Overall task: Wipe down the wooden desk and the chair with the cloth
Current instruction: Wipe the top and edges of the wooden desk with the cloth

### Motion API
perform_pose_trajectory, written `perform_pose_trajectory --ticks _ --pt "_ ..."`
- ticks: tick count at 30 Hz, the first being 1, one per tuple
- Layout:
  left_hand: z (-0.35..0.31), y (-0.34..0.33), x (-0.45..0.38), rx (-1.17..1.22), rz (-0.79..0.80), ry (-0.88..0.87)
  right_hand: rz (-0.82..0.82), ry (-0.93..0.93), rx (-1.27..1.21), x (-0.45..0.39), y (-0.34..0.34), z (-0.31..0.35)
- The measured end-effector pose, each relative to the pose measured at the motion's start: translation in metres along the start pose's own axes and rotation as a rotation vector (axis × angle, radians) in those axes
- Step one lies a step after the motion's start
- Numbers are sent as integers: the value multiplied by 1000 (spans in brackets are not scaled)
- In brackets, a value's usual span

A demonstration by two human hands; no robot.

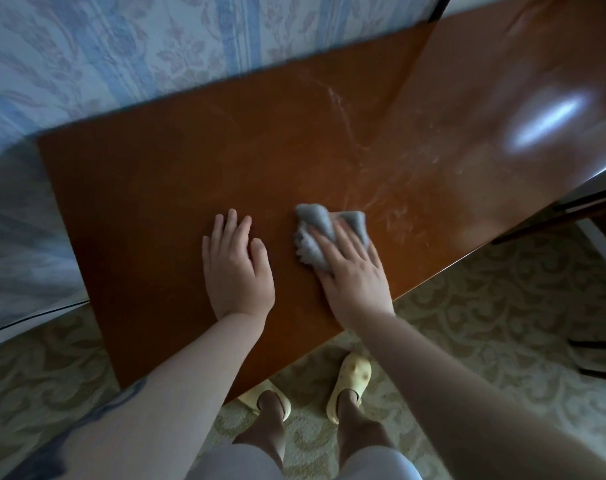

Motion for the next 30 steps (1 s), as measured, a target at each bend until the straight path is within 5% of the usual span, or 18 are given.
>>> perform_pose_trajectory --ticks 3,7,9,14,19,21,26,28,30 --pt "2 -1 0 4 1 13 -188 -264 -109 36 -14 7" --pt "2 2 -1 36 -18 8 29 165 -7 31 -26 71" --pt "0 2 -1 32 -24 -8 86 222 65 7 -18 57" --pt "2 1 -1 33 -26 17 -191 -212 -125 27 -7 10" --pt "2 6 0 71 -49 25 97 337 41 26 -23 75" --pt "-1 7 0 62 -41 24 102 418 165 -4 -20 75" --pt "-2 4 -1 39 -27 1 -155 -153 -78 -6 -8 36" --pt "0 2 -1 45 -22 7 -101 -124 -92 21 -21 49" --pt "1 2 -1 38 -24 7 41 97 -38 30 -29 69"
Point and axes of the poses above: each hand's wrist, its own x-axis away from the middle knuckle, its own y-axis out of the back of the hand, z = x × y, the point moved 8 cm from there along -x, towards the middle knuckle, and after that the axes turned 15 degrees about -y, right-handed, at the moved point
